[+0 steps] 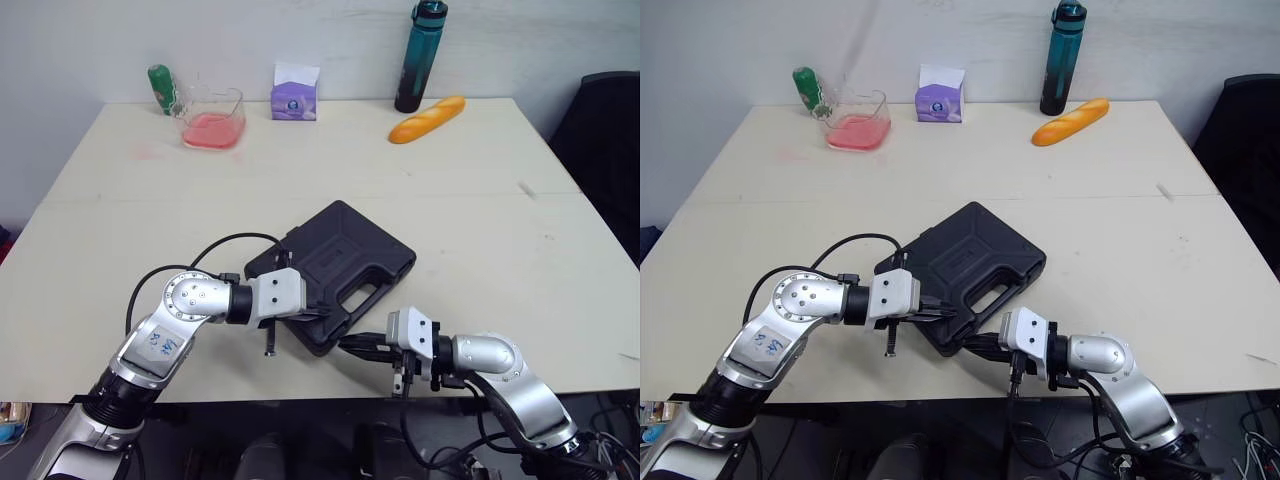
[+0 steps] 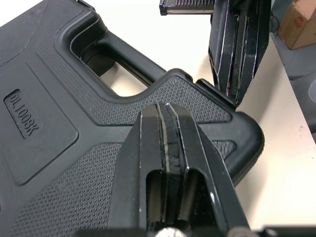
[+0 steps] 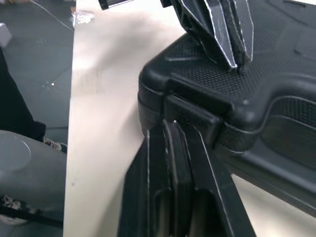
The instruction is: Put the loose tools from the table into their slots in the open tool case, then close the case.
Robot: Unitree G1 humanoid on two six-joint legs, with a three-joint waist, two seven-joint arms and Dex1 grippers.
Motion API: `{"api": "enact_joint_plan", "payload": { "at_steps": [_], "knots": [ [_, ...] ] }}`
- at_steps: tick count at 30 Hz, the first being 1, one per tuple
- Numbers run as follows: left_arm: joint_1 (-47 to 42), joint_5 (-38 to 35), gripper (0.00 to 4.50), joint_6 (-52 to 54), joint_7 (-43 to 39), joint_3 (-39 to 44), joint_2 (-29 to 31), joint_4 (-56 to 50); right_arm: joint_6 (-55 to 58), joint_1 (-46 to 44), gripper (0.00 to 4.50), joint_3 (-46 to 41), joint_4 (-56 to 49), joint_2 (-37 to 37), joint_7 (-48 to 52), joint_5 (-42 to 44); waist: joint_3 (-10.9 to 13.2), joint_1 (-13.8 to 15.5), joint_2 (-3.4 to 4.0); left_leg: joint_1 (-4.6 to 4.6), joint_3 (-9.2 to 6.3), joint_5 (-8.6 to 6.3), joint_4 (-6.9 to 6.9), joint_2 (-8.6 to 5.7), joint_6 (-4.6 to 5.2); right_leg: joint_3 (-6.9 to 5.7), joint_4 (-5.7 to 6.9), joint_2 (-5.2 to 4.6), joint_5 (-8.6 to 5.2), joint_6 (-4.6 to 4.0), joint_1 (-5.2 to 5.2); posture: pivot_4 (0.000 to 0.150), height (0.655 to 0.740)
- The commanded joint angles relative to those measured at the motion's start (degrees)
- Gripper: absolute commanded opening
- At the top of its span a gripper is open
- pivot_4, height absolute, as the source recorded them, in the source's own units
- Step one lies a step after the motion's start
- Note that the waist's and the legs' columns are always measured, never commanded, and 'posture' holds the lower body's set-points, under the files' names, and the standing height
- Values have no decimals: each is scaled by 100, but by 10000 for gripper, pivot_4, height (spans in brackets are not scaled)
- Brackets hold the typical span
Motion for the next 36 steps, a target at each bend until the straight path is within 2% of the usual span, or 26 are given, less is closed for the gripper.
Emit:
{"api": "enact_joint_plan", "payload": {
  "at_steps": [1,11,17,20,25,28,32,35,36],
  "knots": [
    [460,384,170,460,-139,-620,170,438,-13,-271,86,-297,-496,101,-197,322,0,-3,0,0,0,1,-1,1,-1,-1,1,1,-1,-1,-1,1500,7400],
    [448,356,170,428,-152,-548,199,498,55,-205,86,-197,-499,128,-227,270,0,-9,0,1,0,0,-3,3,-4,-3,2,3,-3,-6,-1,1500,7400],
    [401,236,170,95,-187,-307,192,532,129,-12,86,-297,-667,-104,-111,368,0,-7,1,1,0,0,-5,3,-4,-2,1,3,-4,-7,-2,1500,7400],
    [350,-377,170,66,-127,234,-48,290,204,148,86,-667,-890,-470,57,602,8,21,4,-3,-1,-1,-6,3,-6,-2,0,1,-4,-8,-5,1500,7400],
    [419,-1098,170,-604,-373,1099,-50,13,432,568,86,-1569,-1085,-1414,618,1277,88,49,-19,-31,-2,-3,-4,-5,-8,-7,-18,-6,-3,-6,-22,1500,7400],
    [546,-1316,170,-731,-472,1570,144,-116,409,633,86,-1959,-983,-1804,849,1407,107,54,-41,-60,-2,7,0,-7,-24,-16,-20,-3,-1,-1,-49,1500,7400],
    [1033,-1776,170,-232,-557,2438,730,-316,91,590,86,-2688,-195,-2296,1199,1307,120,16,-48,-97,20,18,6,-15,-17,-41,-14,16,10,17,-92,1500,7400],
    [1636,-2066,9559,-212,-772,3218,1063,-247,74,493,0,-3212,465,-2511,1374,1444,127,31,-55,-102,22,19,7,-18,-11,-41,-27,24,13,25,-93,1500,7400],
    [1753,-2120,14242,-109,-680,3427,1125,-289,-114,528,3163,-3321,570,-2525,1436,1379,128,34,-55,-103,22,18,7,-19,-9,-41,-29,23,14,26,-92,1500,7400]
  ]
}}
